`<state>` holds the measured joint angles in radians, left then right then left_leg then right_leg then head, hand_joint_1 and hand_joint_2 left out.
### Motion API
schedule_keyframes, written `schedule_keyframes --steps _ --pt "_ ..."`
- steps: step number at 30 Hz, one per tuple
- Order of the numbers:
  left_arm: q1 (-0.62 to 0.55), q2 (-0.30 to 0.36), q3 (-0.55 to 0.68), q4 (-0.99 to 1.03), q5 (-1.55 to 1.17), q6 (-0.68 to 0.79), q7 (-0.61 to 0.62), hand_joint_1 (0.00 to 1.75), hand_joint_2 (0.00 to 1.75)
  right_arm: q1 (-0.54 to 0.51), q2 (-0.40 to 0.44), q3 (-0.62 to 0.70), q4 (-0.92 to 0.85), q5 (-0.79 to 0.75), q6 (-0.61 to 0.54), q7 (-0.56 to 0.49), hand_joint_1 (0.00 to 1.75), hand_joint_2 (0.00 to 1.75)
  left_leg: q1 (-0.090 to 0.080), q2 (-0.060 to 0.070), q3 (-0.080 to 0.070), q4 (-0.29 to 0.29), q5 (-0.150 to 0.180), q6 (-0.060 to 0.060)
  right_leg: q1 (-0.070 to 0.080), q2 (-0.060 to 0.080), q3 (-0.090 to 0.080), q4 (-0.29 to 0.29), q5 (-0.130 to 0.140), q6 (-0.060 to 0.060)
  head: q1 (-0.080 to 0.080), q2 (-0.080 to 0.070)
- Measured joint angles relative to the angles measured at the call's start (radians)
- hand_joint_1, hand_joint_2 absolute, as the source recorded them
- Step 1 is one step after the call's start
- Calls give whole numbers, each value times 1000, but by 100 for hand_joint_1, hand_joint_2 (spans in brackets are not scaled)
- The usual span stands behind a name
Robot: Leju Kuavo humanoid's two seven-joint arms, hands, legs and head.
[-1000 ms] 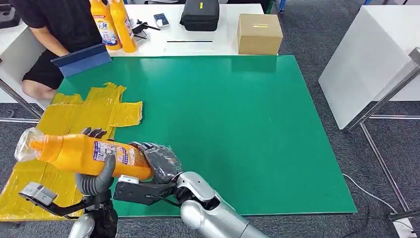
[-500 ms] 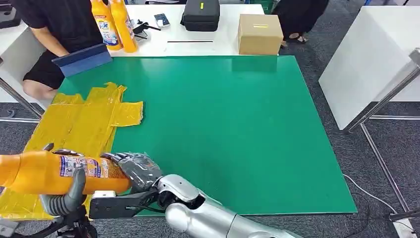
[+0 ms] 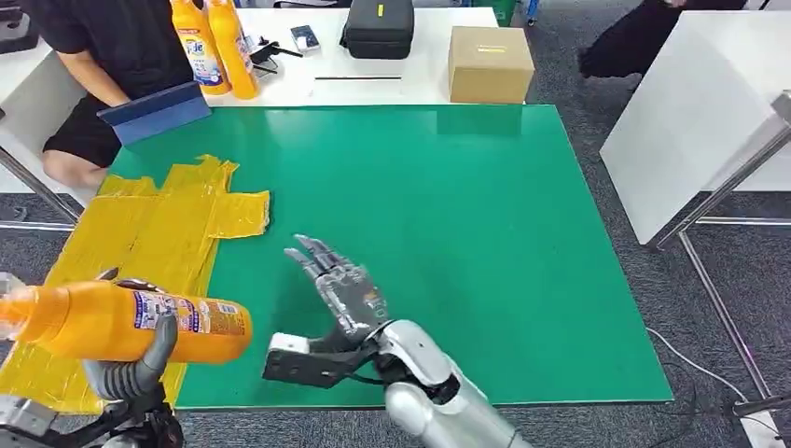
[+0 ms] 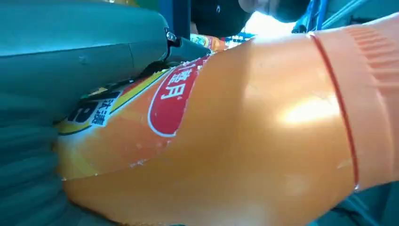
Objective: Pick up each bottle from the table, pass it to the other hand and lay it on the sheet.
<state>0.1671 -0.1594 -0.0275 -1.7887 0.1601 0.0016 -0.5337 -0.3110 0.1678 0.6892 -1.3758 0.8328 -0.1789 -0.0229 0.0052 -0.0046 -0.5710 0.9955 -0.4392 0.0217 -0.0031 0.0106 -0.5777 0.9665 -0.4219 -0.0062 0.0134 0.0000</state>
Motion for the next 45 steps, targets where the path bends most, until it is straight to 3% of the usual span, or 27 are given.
schedule_keyframes --steps 5,10,16,18,23,27,38,45 --pt "20 24 2 13 -155 53 -30 175 175 128 -66 -165 -211 70 0 -11 0 0 0 0 0 0 0 0 0 0 0 0 0 0 0 0" --pt "-12 59 14 37 -513 276 -34 175 175 272 -107 -304 -399 115 11 -35 0 0 0 0 0 0 -1 0 0 0 0 0 0 0 0 0" --pt "-130 104 15 116 -784 430 41 175 175 342 -137 -393 -507 96 42 -56 0 0 1 1 2 0 0 0 1 1 -1 0 1 -1 -1 0" --pt "-224 114 3 212 -960 518 98 175 175 353 -146 -421 -526 73 56 -63 0 0 1 -4 0 0 3 0 1 -6 0 0 1 -1 1 0" --pt "-395 137 -47 460 -1222 666 173 175 175 358 -167 -467 -530 21 63 -90 0 0 0 -1 1 0 3 -1 1 -4 1 0 4 -1 0 0" --pt "-490 135 -86 657 -1487 688 262 175 175 363 -188 -490 -529 0 69 -112 0 0 -1 0 1 0 4 1 0 -4 1 0 4 -1 0 0" --pt "-564 123 -113 847 -1558 691 303 175 175 382 -214 -510 -529 -10 66 -122 0 0 0 1 -1 0 3 1 0 -1 -1 0 4 -1 0 0" --pt "-570 133 -114 929 -1713 692 404 175 175 483 -294 -510 -530 -74 19 -209 0 0 0 1 -2 0 3 1 0 -1 -1 0 4 -1 0 0"
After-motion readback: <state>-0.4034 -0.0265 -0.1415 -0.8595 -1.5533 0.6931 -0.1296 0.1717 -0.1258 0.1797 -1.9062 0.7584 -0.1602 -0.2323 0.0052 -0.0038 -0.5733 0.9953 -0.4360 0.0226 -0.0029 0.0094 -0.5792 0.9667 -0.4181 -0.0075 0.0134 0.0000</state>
